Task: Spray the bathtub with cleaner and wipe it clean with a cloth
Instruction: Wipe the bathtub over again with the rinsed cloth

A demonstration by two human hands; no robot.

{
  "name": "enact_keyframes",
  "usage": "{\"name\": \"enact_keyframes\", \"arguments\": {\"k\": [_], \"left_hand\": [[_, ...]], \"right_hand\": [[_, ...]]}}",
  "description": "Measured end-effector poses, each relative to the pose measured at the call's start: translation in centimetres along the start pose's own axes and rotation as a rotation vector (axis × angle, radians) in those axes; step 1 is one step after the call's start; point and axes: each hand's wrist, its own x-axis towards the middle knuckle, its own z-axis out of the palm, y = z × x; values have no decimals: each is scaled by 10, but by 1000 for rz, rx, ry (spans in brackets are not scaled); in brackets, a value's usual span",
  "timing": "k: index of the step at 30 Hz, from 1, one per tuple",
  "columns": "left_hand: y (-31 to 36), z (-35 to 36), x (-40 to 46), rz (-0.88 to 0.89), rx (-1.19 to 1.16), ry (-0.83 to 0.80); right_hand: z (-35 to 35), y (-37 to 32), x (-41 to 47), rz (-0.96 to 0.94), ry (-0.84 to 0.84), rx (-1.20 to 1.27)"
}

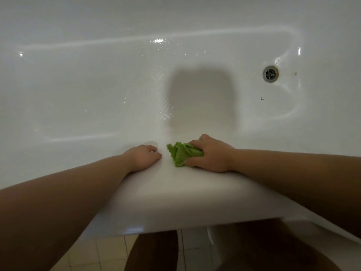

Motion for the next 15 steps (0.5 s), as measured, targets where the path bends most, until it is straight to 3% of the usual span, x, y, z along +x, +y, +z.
{"name": "enact_keyframes", "arguments": {"k": [5,11,15], "left_hand": [[-16,-8,-22,-13,-45,-17],[-28,-13,-39,-16,-51,-18],[-38,-16,-43,-8,-85,-8]], "right_hand": [[-22,15,-66,-68,-32,80],[-15,6,-30,155,8,-8],[5,-44,-33,4,1,19]]}}
